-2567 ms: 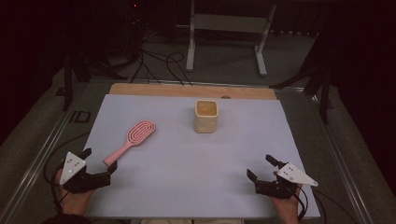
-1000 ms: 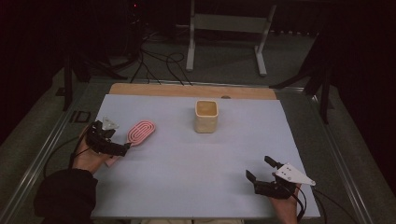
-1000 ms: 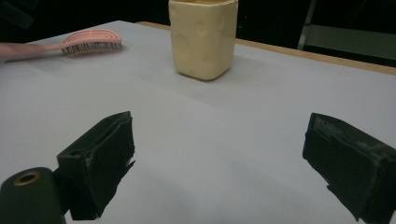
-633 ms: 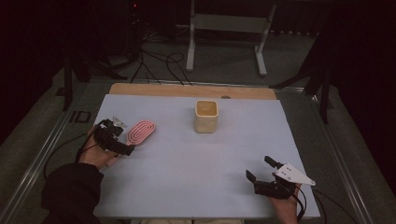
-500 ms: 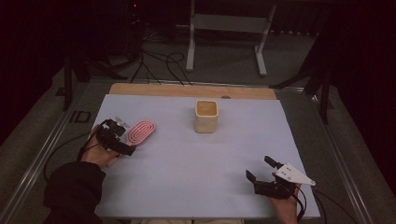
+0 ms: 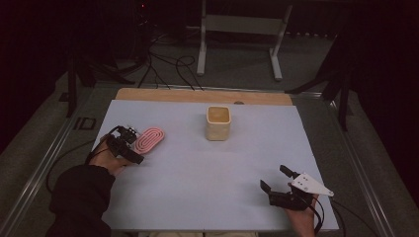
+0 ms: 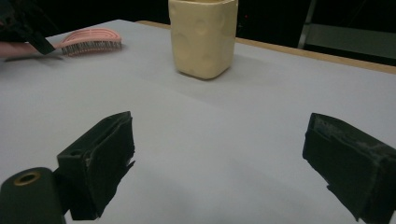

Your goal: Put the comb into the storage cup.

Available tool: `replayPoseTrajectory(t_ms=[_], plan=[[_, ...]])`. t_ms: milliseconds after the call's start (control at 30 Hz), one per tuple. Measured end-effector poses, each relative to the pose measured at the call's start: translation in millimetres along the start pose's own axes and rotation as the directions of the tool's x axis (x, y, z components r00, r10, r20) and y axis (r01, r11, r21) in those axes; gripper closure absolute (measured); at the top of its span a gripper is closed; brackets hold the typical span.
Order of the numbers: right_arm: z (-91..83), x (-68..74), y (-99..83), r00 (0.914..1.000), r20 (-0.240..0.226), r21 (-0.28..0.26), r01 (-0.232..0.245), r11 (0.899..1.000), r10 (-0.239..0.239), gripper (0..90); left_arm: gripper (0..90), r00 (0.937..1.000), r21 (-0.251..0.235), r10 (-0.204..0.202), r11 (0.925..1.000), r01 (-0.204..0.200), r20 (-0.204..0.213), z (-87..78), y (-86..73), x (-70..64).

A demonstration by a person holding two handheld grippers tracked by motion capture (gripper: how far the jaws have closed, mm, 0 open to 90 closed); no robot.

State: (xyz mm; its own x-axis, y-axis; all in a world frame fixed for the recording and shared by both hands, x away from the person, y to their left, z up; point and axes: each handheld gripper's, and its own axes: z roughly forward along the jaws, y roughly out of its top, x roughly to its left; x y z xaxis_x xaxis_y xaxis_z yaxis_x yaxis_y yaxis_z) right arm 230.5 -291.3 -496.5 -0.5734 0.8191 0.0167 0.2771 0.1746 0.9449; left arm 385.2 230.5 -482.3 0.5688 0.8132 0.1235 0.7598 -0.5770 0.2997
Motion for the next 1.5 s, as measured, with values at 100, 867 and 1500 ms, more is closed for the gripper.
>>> replayPoseTrajectory(t_ms=[100,867,1500], plan=[[0.1,0.0,-0.1,1.0000,0.000,0.000,-0.001,1.000,0.001,8.7,20.1,1.0000,0.018,-0.004,0.9998,0.004,0.005,1.2,0.3,0.9],[0.5,-0.4,-0.3,1.0000,0.000,0.006,0.002,1.000,-0.002,8.7,68.1,0.9923,0.069,-0.050,0.9967,0.042,0.113,9.1,3.6,3.9],[0.2,-0.9,-0.3,1.0000,0.002,0.006,0.002,1.000,-0.002,8.7,69.8,0.9936,-0.015,-0.073,0.9971,0.075,0.086,1.9,2.3,3.7]])
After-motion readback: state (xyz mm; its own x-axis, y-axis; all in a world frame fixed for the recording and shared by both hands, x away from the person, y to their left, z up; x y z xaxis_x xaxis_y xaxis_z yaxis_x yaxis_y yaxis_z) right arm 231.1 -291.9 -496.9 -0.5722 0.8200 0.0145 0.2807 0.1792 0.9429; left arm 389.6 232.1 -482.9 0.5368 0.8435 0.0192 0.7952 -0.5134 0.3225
